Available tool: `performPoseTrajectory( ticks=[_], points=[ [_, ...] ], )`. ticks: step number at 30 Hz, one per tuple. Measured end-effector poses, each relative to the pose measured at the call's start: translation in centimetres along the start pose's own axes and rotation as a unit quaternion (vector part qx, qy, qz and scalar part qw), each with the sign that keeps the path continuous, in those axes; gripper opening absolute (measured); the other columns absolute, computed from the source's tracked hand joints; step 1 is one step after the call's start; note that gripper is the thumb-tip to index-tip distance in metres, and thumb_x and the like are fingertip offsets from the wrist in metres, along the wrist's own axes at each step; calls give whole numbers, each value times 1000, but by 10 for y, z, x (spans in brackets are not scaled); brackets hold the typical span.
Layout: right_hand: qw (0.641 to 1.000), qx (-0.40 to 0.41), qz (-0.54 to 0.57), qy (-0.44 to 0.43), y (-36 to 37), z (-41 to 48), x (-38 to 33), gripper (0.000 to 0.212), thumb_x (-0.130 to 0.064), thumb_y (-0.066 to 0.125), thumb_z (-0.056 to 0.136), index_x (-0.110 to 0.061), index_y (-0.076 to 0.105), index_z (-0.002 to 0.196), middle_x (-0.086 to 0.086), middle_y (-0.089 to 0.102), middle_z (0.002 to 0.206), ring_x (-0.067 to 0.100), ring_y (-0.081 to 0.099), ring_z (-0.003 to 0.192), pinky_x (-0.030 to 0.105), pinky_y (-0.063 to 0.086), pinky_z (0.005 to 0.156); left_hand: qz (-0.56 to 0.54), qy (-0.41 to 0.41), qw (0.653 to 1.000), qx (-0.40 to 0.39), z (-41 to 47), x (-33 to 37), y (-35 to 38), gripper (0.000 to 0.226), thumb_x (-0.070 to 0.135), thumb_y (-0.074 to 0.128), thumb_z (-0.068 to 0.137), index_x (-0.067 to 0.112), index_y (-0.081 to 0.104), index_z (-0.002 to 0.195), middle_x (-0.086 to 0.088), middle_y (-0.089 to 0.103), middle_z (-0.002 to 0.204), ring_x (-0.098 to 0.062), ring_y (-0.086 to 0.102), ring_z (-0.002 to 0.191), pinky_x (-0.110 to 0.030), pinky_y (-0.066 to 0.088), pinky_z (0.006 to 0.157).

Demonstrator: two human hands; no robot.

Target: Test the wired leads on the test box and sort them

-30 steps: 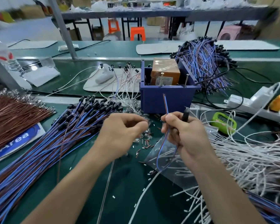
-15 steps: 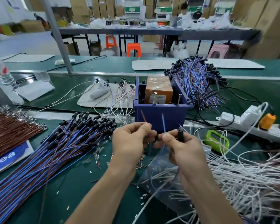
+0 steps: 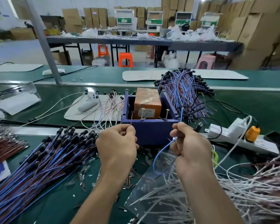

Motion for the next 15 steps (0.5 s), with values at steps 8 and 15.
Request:
performPoseTrajectory(
  ticks=[8,15],
  points=[
    [999,-23,7,-39,-8,9,-14,21,-8,63,93,-9,68,73,2,58,52,11,43,43,20,31,40,62,105,992,19,13,12,-12,22,29,79,87,35,72,66,27,69,62,2,68,57,-30,62,61],
    [992,-99,-29,-66,-17,8,-8,37,-1,66,89,-15,71,55,6,54,58,9,41,44,19,34,43,106,281,954,-13,2,14,-18,34,32,73,82,48,63,110,42,65,86,7,67,73,-14,52,65]
  ],
)
Point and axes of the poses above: each hand's wrist, its own z-axis towards the middle knuckle, its own y-axis out of the palm, x = y × z, the point moved 4 cm from there along z, towards the middle knuckle
